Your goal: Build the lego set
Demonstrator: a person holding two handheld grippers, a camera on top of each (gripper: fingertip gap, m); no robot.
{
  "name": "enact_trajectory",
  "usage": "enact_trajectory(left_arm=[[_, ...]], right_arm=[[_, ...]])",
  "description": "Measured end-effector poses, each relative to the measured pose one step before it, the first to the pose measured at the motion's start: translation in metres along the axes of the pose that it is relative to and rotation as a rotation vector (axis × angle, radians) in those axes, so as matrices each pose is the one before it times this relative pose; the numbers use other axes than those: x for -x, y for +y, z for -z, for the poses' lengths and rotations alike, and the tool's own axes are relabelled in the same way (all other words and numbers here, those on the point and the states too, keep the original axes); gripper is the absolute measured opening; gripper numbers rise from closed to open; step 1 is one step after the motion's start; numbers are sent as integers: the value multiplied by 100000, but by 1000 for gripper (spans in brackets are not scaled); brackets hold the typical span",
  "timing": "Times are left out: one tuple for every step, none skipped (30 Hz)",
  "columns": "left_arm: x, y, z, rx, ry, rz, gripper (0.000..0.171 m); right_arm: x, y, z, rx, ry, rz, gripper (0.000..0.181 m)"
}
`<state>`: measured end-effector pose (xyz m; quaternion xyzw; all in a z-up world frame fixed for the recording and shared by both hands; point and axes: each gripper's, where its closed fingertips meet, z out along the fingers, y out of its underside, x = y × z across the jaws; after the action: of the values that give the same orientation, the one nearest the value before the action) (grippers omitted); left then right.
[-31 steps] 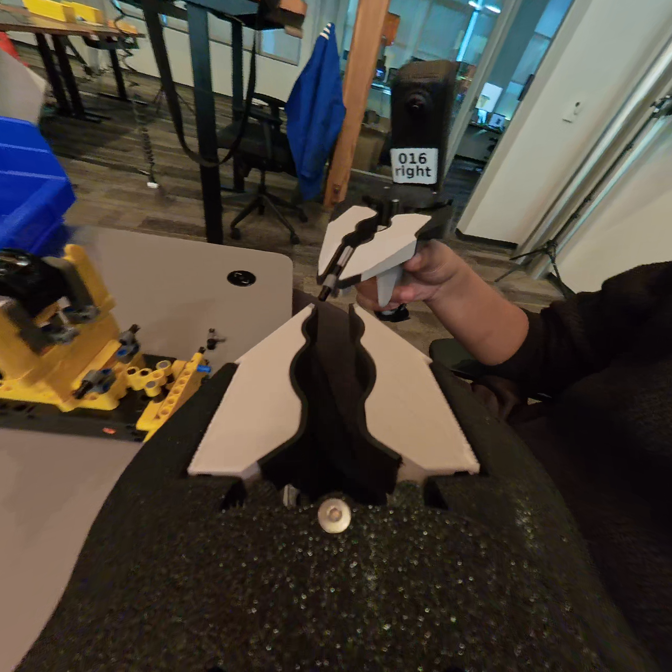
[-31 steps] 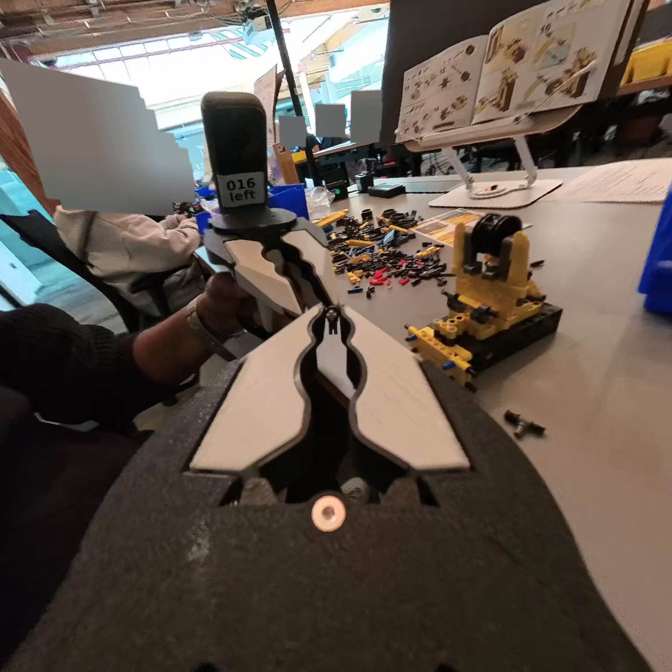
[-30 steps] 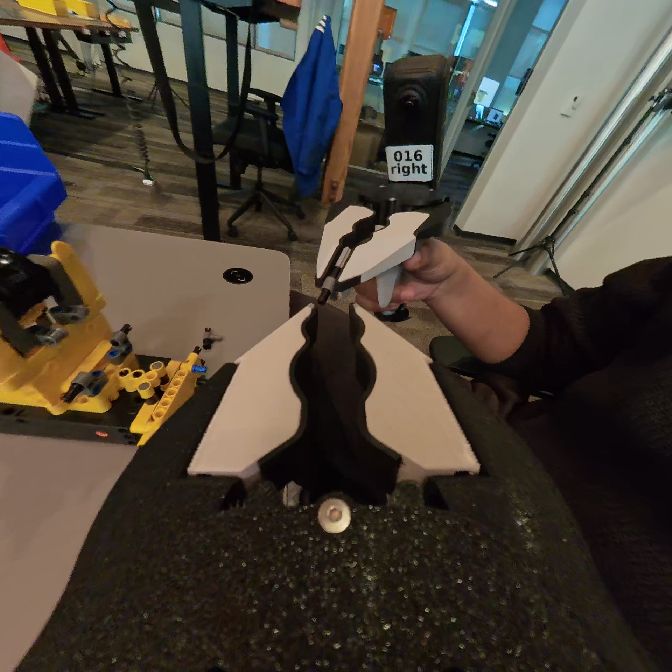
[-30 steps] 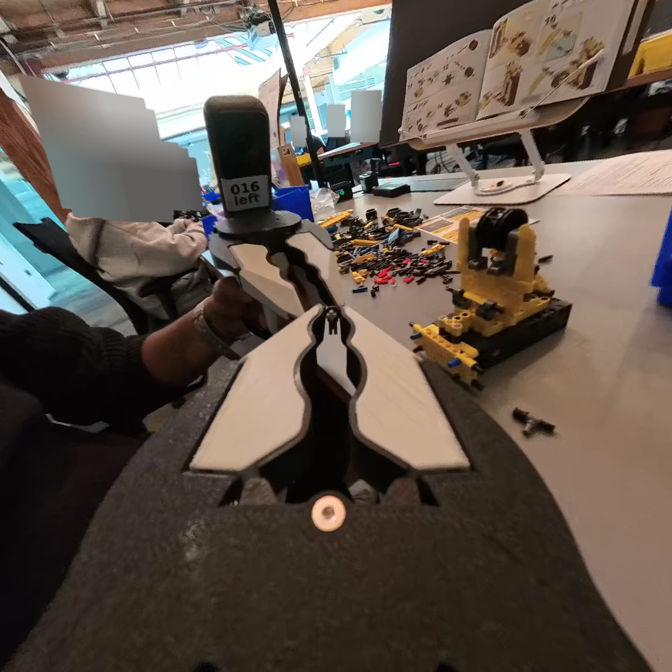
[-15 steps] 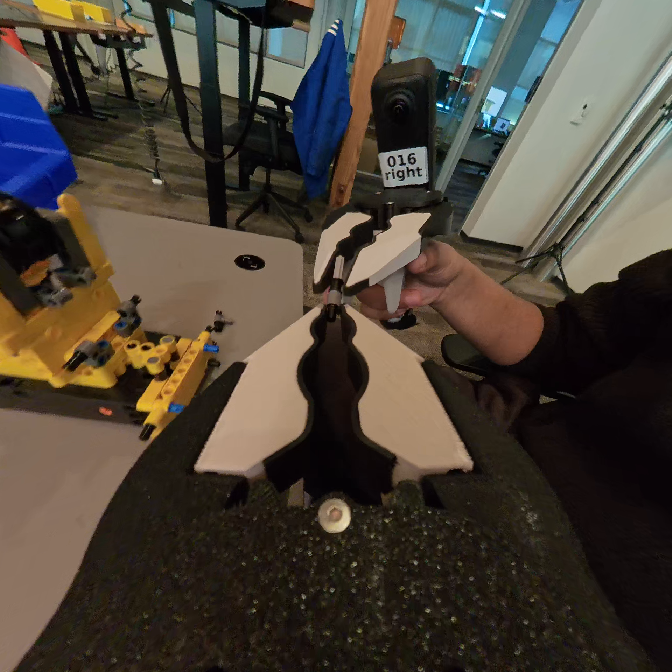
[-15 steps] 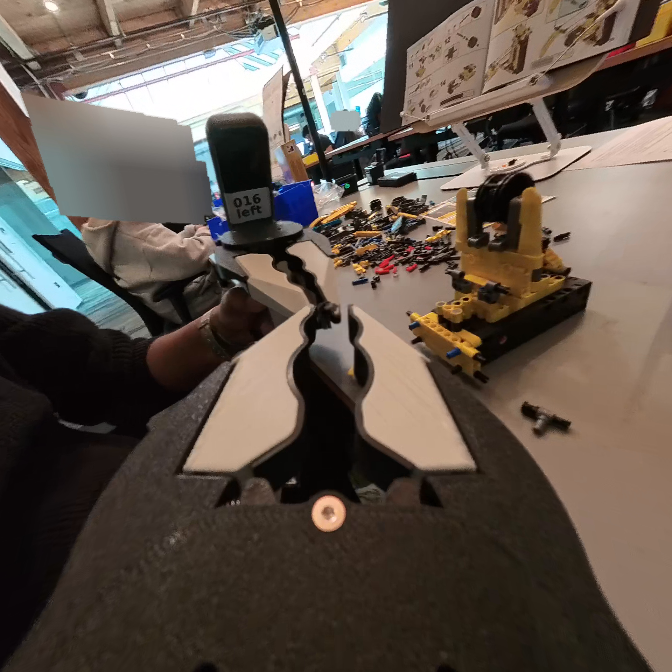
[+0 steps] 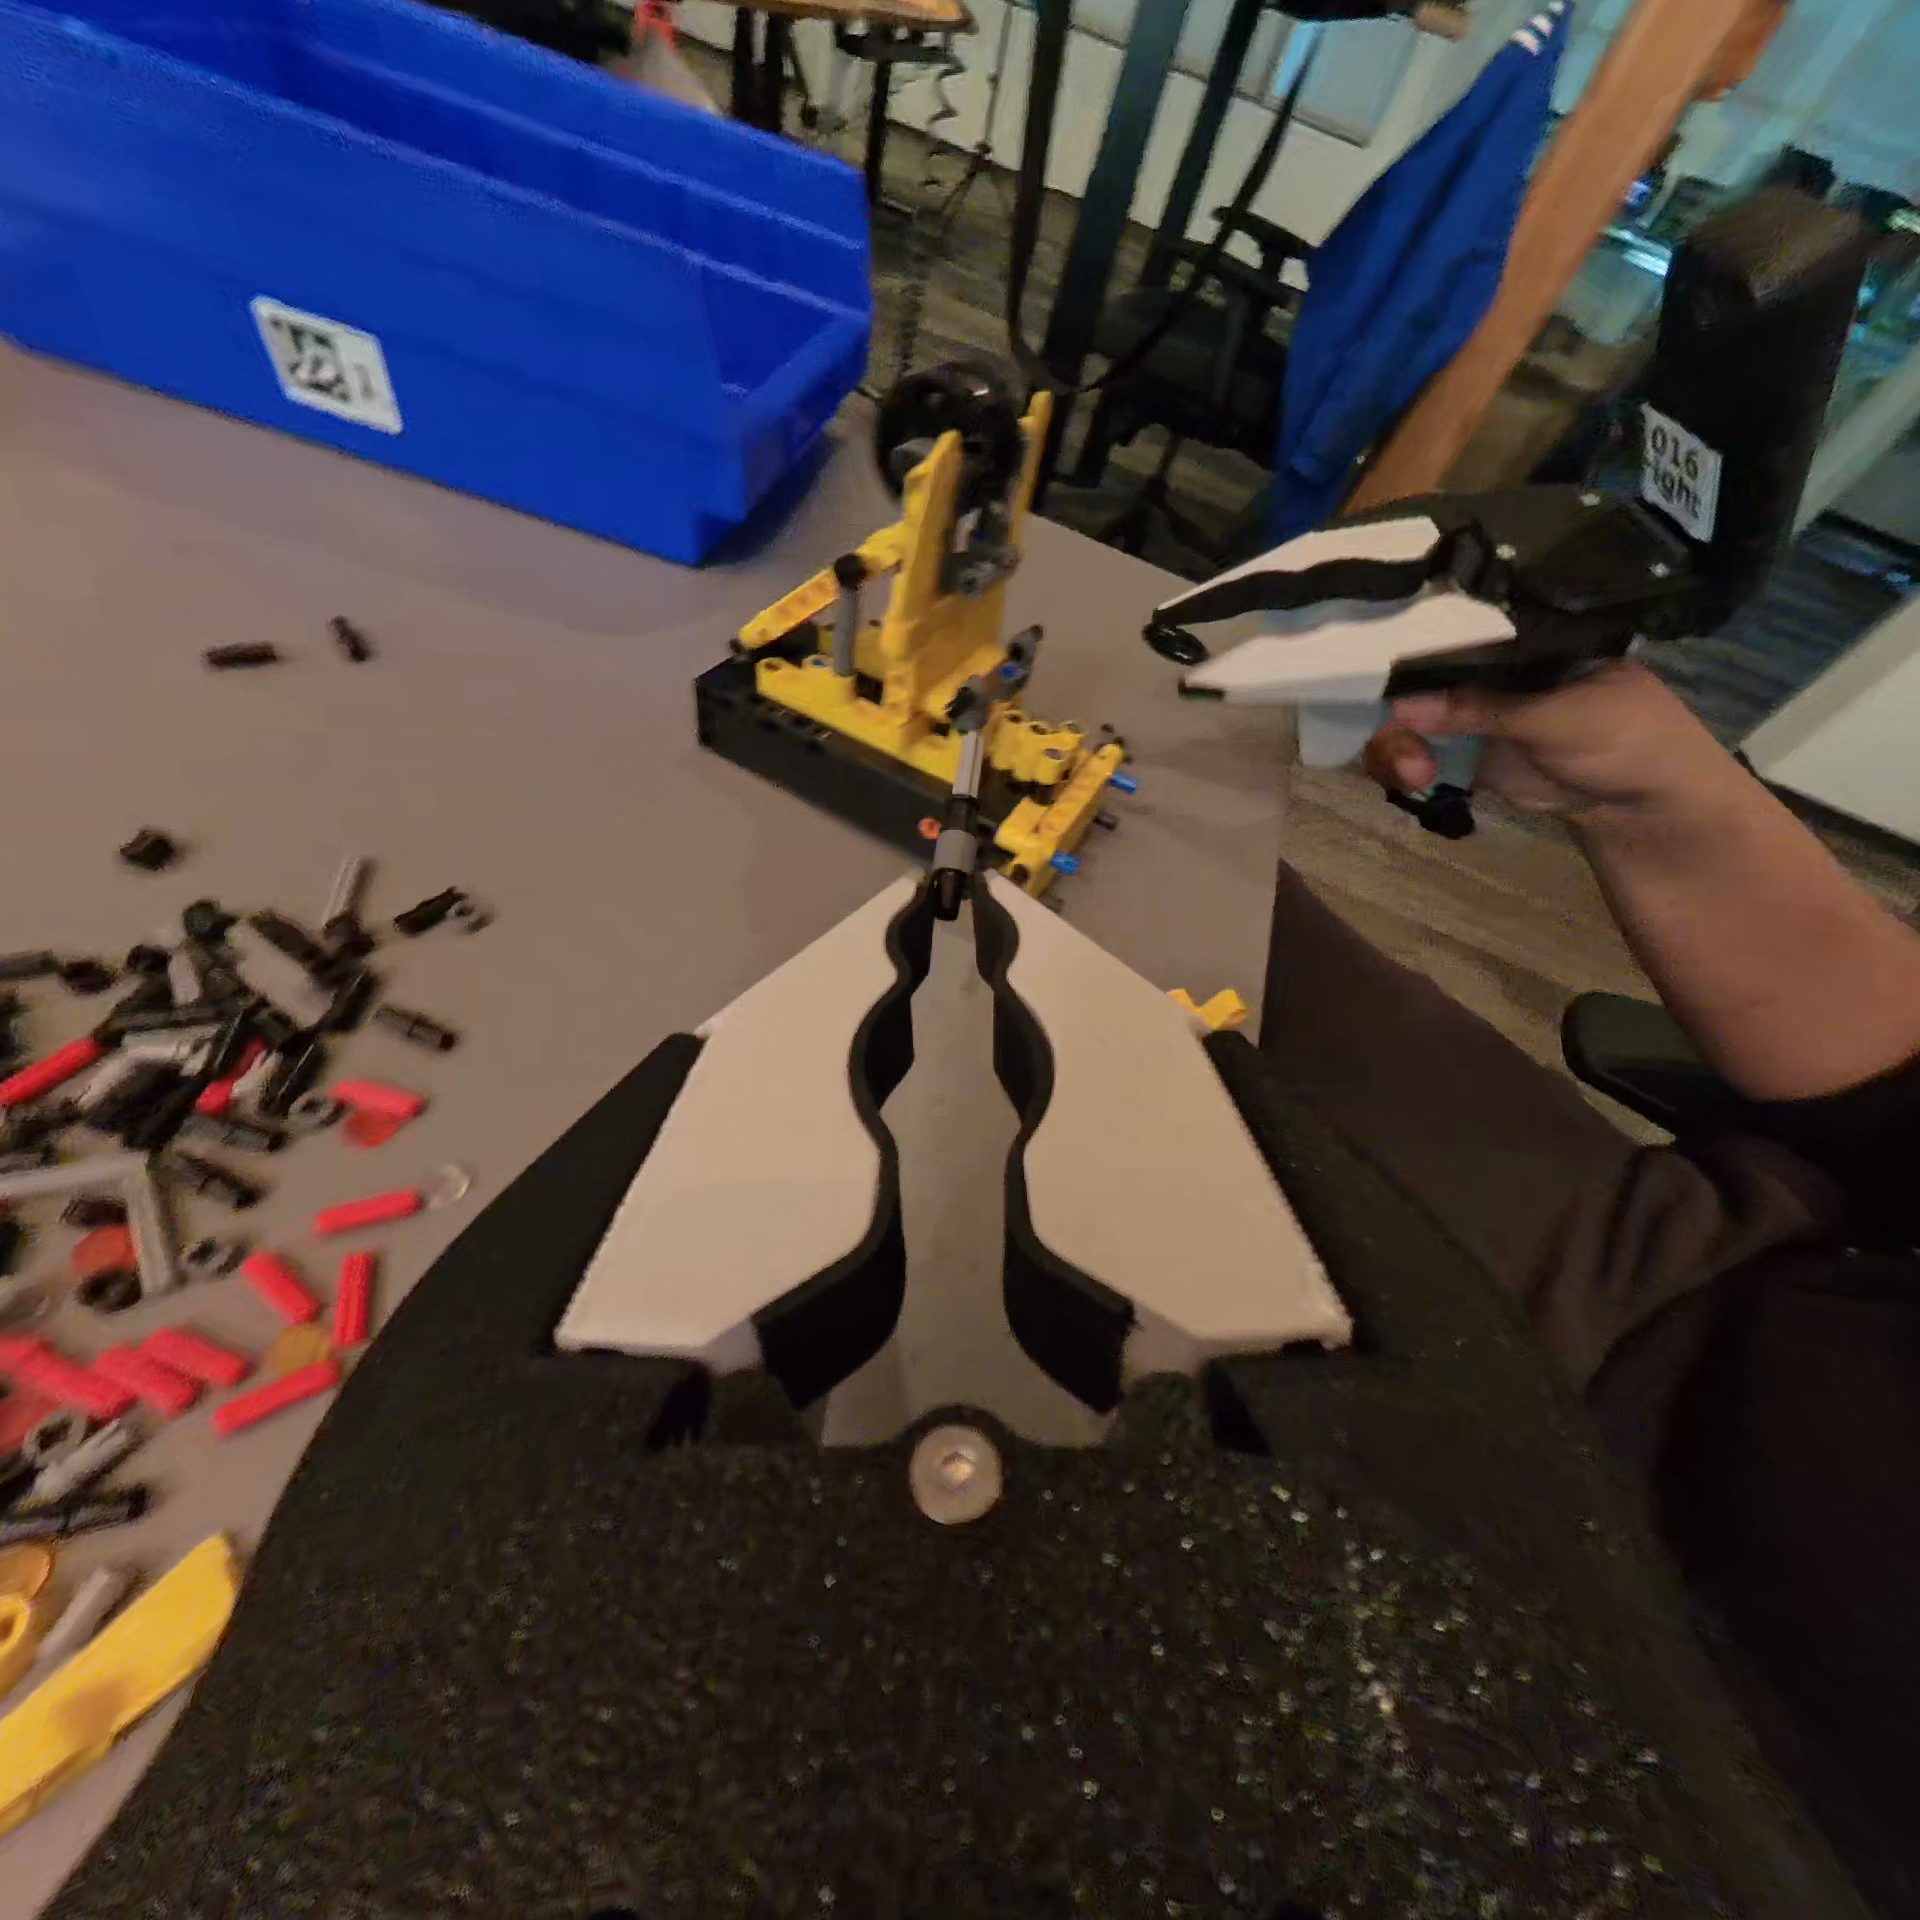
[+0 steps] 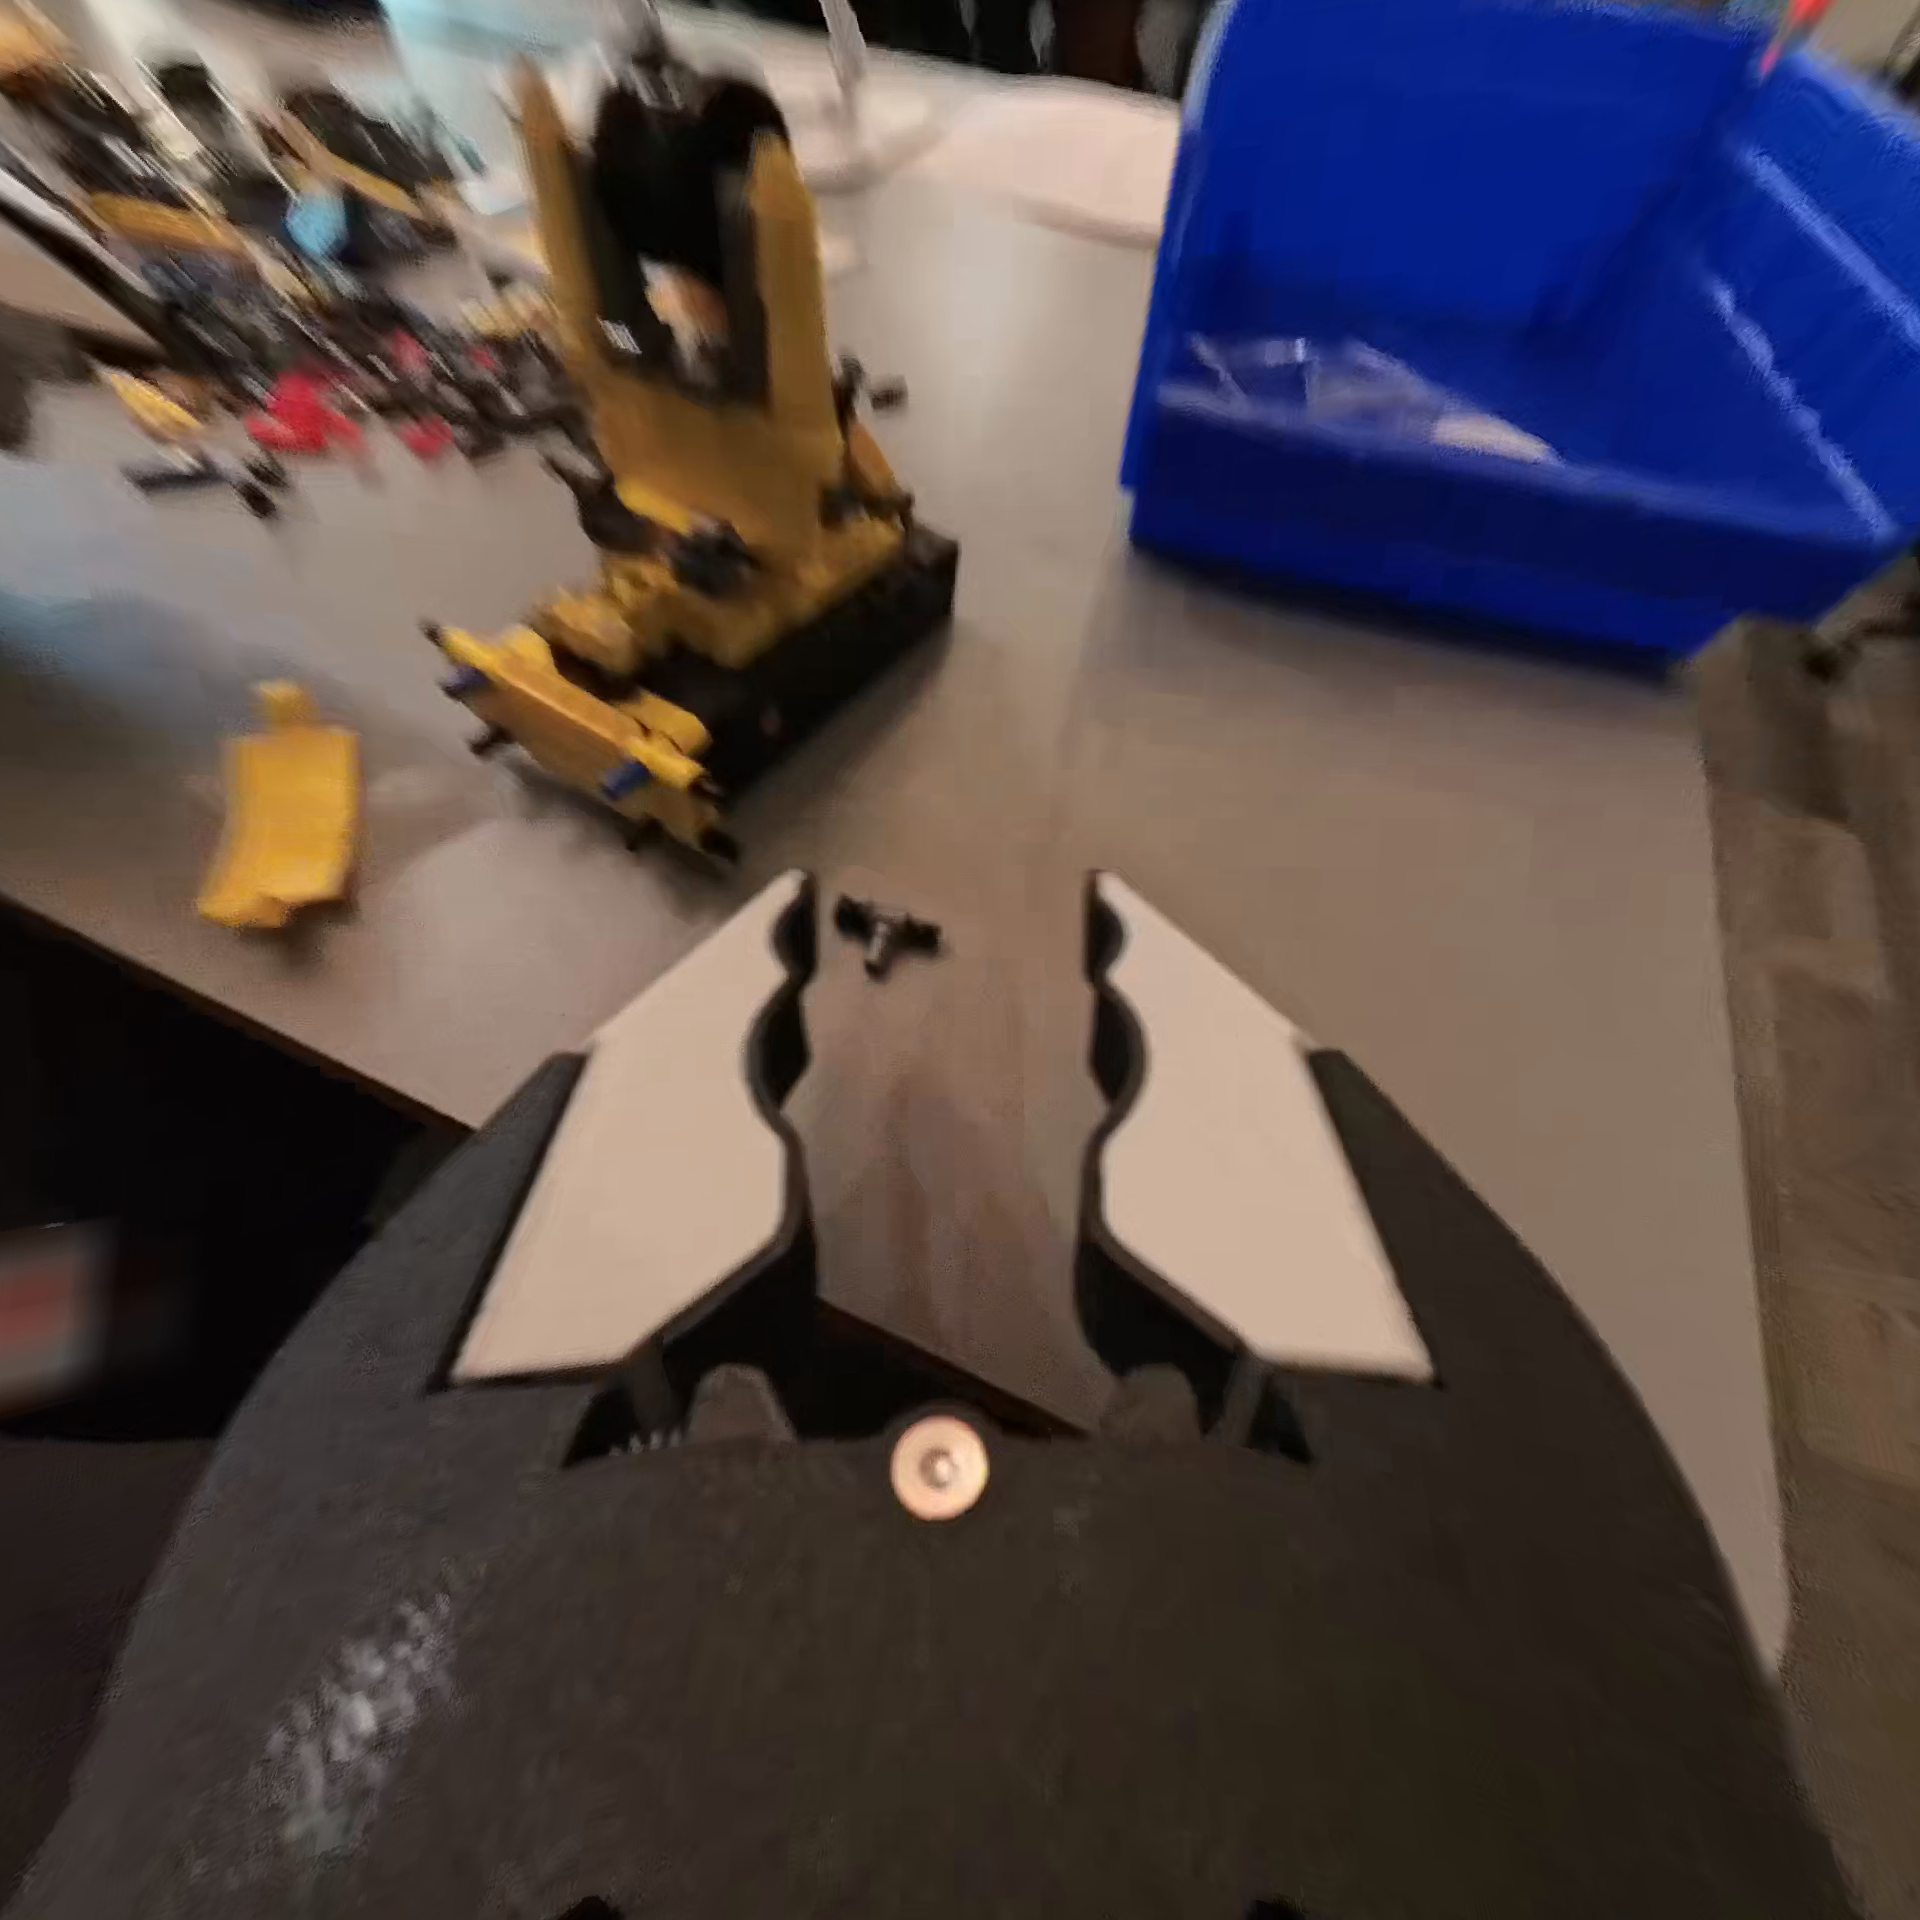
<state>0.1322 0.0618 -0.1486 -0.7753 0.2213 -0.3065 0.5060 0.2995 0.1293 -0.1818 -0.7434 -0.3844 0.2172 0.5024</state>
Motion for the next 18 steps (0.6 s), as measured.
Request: enact_trajectory(left_arm=[[287,-46,166,-1049,494,3148,6],[37,-198,132,-1623,1706,2528,6],[304,-57,77,-645,-499,2264,6],[231,-8,23,-203,-333,1730,6],[47,26,-23,96,569,1087,6],[20,41,-45,374,491,770,6],[84,55,-52,472,-27,702,6],[70,86,-84,644,-46,580,6],[51,102,-114,889,155,506,6],[49,129,-125,1057,122,540,6],[43,121,-127,1093,253,642,6],[30,117,-108,1006,445,708,6],[42,76,-79,620,276,692,6],[81,31,-24,178,-242,510,6],[51,2,-20,123,-83,267,6],[24,36,-54,377,144,363,6],[63,22,-86,407,64,454,6],[43,8,-97,326,86,360,6]], right_arm=[[-178,847,-446,5307,2596,748,57],[54,518,-370,3199,1294,829,57],[232,277,-271,1607,180,867,57],[360,169,-151,1021,-972,596,55],[302,82,-71,739,-1097,190,52],[115,47,0,580,-327,132,51],[42,43,9,407,-243,141,48],[67,30,23,-5,-727,-231,45],[61,8,15,-381,-947,-753,44],[8,30,3,-105,-1006,-564,43],[-99,103,20,1034,-795,487,42],[-335,142,43,2176,300,1513,41],[-439,-6,100,2122,1094,2364,41],[-248,-166,134,1509,372,2924,39],[0,-231,112,1375,-760,2560,36],[160,-266,33,1041,-1261,1629,35],[252,-286,-77,475,-1287,1057,35],[302,-98,-204,1161,-1275,1211,35]])
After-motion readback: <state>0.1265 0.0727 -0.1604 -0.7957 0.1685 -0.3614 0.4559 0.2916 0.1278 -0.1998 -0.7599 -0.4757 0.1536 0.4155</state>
